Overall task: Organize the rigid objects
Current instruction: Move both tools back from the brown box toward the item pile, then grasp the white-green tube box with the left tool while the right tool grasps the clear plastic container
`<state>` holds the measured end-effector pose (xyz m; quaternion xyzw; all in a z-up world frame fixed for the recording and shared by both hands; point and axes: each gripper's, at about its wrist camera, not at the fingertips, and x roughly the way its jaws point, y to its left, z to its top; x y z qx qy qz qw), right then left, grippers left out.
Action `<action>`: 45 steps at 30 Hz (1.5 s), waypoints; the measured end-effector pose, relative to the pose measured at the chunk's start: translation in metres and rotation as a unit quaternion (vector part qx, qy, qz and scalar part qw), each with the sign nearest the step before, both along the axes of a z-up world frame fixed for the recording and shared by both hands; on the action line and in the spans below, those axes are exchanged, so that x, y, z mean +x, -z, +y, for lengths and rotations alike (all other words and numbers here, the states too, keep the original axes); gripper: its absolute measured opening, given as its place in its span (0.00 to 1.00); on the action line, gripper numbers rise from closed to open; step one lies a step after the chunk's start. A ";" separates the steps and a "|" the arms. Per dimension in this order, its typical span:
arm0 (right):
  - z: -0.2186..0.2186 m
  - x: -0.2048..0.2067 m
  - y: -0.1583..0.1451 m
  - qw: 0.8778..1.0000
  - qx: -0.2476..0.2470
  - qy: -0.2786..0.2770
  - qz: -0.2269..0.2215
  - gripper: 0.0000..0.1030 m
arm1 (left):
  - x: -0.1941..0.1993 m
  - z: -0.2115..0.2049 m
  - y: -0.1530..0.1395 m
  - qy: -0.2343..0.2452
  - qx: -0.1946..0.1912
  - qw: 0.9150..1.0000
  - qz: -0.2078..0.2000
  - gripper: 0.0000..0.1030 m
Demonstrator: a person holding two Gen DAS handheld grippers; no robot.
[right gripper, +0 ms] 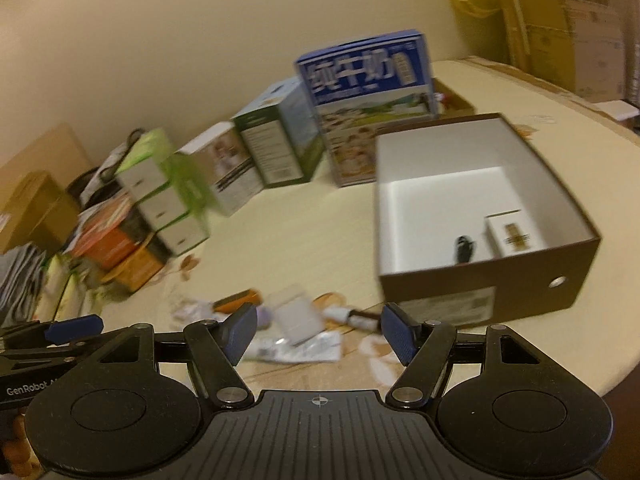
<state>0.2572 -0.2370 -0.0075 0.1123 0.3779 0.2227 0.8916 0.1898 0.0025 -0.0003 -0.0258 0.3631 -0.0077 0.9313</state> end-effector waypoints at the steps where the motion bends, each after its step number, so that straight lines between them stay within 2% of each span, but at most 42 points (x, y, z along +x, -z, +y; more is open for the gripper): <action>1: 0.005 -0.004 0.003 1.000 0.000 -0.006 0.001 0.64 | -0.005 0.003 0.002 -0.005 0.001 1.000 0.002 0.63; 8: 0.033 -0.026 0.029 0.999 -0.002 -0.051 0.020 0.64 | -0.038 0.022 0.024 -0.025 0.000 0.999 0.026 0.63; 17: 0.060 -0.028 0.054 0.996 -0.019 -0.086 0.029 0.64 | -0.045 0.038 0.046 -0.043 -0.020 0.998 0.038 0.63; 30: 0.060 0.000 0.086 0.995 -0.015 -0.084 0.051 0.64 | -0.011 0.041 0.079 -0.047 -0.025 0.997 0.054 0.63; 45: 0.068 0.035 0.114 0.993 -0.041 -0.084 0.068 0.64 | 0.036 0.052 0.116 -0.055 -0.025 0.995 0.084 0.58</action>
